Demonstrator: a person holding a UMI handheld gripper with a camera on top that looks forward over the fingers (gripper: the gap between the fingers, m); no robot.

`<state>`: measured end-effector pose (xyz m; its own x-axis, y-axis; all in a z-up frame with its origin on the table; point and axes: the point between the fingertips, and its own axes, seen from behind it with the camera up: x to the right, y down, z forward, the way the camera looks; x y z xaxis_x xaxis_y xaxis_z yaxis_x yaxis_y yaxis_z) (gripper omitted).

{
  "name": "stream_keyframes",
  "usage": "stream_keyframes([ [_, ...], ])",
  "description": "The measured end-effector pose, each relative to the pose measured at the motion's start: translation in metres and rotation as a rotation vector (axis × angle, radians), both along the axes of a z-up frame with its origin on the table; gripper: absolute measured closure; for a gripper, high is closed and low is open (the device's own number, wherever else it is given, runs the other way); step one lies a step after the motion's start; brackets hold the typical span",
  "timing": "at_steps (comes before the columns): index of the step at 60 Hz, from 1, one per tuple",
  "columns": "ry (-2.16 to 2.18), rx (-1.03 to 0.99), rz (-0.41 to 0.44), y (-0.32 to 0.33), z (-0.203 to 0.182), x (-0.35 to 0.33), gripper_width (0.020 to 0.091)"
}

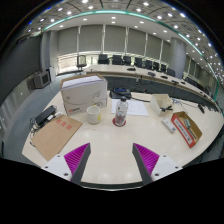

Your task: Pour water

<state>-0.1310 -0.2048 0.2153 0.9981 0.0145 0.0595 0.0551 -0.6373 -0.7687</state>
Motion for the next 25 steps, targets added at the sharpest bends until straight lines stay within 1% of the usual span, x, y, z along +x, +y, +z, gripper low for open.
stream_keyframes([
  [10, -0.007, -0.007, -0.021, -0.02, 0.002, -0.007, 0.0242],
  [25, -0.032, 0.001, -0.014, -0.025, 0.009, -0.015, 0.0245],
])
